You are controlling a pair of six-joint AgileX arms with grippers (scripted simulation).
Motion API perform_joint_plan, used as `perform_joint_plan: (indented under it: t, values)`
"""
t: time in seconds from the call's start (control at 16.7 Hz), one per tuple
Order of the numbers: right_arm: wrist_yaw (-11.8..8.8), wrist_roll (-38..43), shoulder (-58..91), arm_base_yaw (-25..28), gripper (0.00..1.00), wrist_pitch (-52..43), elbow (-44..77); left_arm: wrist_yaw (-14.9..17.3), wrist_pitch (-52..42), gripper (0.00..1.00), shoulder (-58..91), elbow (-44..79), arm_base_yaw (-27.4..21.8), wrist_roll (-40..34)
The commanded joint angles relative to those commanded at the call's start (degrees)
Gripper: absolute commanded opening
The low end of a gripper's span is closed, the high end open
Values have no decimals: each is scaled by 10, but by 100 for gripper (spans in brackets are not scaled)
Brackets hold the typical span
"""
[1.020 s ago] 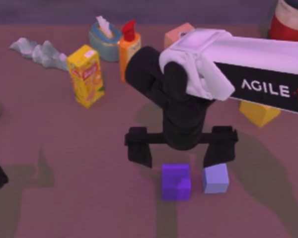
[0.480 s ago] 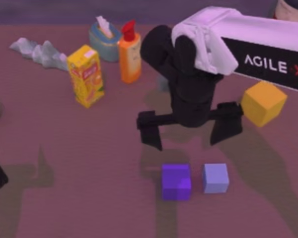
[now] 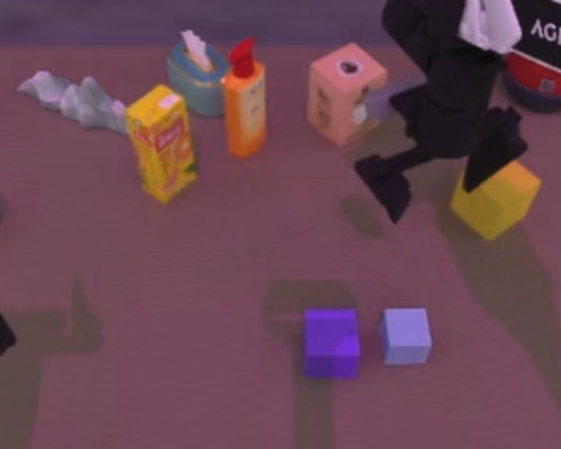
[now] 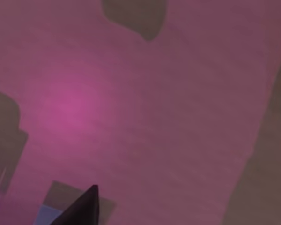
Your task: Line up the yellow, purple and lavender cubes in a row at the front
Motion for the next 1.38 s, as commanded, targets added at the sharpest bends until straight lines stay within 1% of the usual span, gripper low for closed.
perform_joint_plan:
  t: [0.12,0.24,0.42,0.54,0.9,1.02,1.26,1.38]
  values:
    - [-1,-91,19,-42,100,-13,33,0,0,100,0,0,0,0]
    - [-1,-161,32,-79,100,-21,61,0,0,100,0,0,0,0]
    - [-3,-222,42,-115,100,-27,88,0,0,100,0,0,0,0]
    - [-3,-232,44,-122,100,-28,93,0,0,100,0,0,0,0]
    - [-3,-231,44,-120,100,-18,82,0,0,100,0,0,0,0]
    - [-3,-230,51,-120,100,14,57,0,0,100,0,0,0,0]
    - [-2,-230,74,-121,100,110,-11,0,0,100,0,0,0,0]
    - [-2,-231,83,-121,100,140,-34,0,0,100,0,0,0,0]
